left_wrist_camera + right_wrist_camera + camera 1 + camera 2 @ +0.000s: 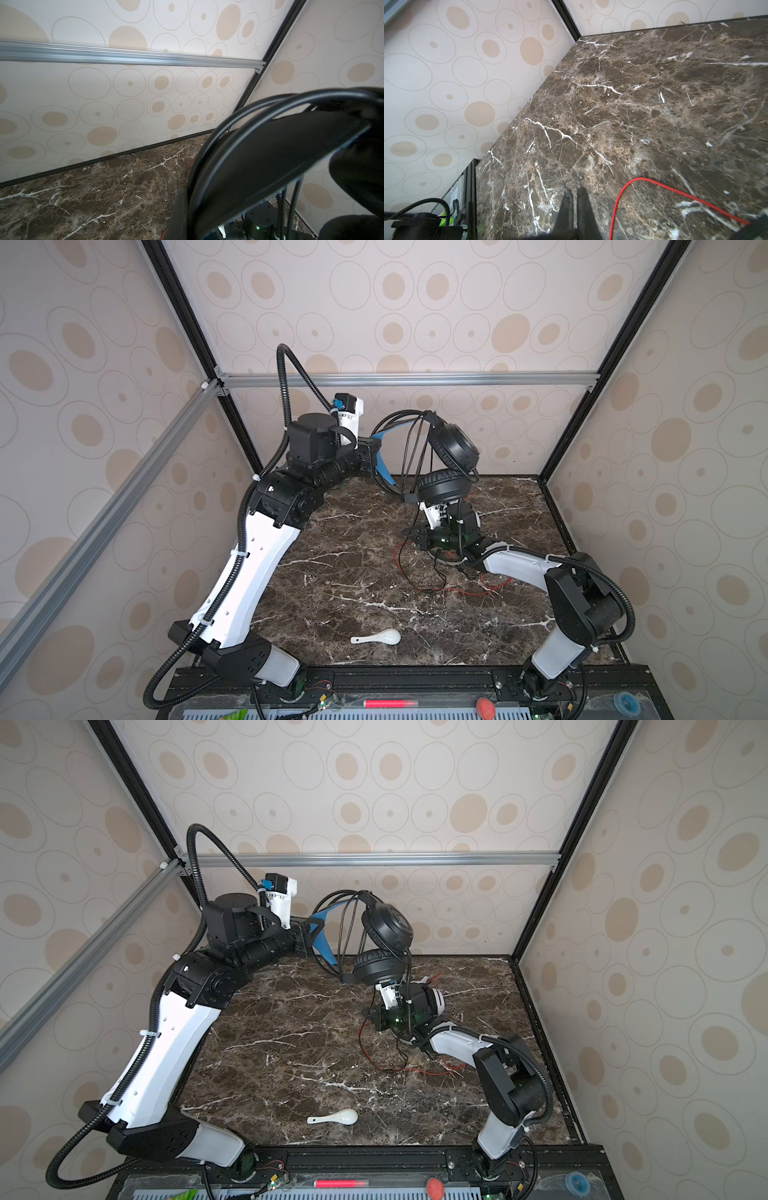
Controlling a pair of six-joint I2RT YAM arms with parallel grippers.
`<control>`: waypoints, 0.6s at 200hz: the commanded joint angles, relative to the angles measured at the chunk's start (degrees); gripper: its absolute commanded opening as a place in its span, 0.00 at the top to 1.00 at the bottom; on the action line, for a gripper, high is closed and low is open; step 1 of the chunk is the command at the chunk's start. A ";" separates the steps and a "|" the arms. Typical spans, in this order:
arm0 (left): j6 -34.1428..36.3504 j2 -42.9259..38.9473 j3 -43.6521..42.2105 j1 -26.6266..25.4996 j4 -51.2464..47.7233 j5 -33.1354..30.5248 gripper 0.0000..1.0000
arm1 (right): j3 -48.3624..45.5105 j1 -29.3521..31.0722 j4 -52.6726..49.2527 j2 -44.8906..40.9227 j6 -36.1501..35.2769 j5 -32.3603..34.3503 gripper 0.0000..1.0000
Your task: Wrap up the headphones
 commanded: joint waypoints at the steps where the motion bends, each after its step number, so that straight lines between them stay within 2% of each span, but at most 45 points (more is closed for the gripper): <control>1: -5.81 -1.29 1.79 2.16 5.31 -2.19 1.00 | -0.85 1.05 -4.79 -3.43 -2.48 2.48 1.00; 60: -12.38 2.23 3.49 5.43 4.13 -10.54 1.00 | -0.98 5.41 -19.96 -12.87 -12.16 10.60 1.00; 120: -13.19 5.47 4.65 5.90 5.20 -18.57 1.00 | 1.99 10.24 -34.89 -20.74 -22.08 17.87 1.00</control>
